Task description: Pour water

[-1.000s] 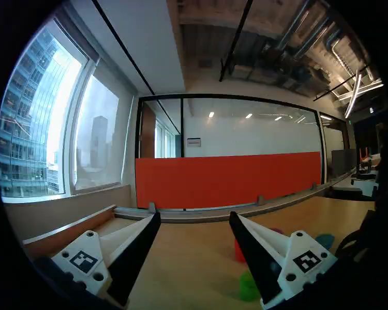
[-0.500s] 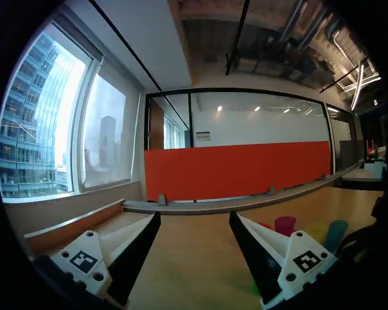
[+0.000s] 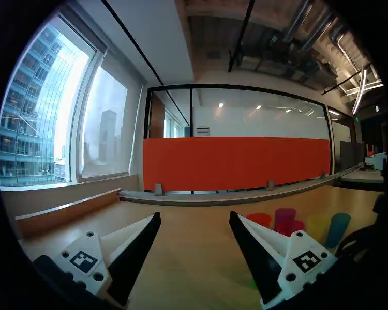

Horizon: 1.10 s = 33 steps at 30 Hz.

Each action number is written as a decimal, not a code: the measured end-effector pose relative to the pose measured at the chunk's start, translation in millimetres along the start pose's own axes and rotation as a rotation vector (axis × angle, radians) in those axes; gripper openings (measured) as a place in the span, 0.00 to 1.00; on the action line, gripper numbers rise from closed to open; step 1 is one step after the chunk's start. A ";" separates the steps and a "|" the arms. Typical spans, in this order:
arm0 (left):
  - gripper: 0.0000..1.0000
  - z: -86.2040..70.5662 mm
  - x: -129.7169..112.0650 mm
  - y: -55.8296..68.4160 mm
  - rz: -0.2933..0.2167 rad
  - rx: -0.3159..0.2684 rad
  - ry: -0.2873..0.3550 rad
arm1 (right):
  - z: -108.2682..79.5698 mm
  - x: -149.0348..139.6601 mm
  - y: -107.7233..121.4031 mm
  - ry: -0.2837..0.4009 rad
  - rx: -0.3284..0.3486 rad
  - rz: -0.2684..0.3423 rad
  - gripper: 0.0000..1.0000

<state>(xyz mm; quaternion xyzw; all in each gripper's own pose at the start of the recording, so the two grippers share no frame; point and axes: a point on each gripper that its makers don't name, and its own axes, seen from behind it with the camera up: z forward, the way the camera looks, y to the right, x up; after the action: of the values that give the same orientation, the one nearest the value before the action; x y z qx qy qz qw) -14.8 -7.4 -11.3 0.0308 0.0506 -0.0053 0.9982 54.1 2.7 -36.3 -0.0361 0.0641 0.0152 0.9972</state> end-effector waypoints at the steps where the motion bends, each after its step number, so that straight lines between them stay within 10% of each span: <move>1: 0.99 0.3 -3.4 0.6 -0.004 -0.001 -0.003 | 0.4 -1.1 -0.3 0.000 0.000 0.001 1.00; 33: 0.99 6.6 -38.3 9.0 -0.002 -0.011 -0.061 | 3.0 -10.1 -0.2 -0.014 0.004 0.009 1.00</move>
<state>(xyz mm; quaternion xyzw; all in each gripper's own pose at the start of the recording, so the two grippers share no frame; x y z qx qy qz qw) -52.2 1.4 -0.3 0.0251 0.0203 -0.0070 0.9995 44.5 2.5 -32.0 -0.0336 0.0571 0.0197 0.9976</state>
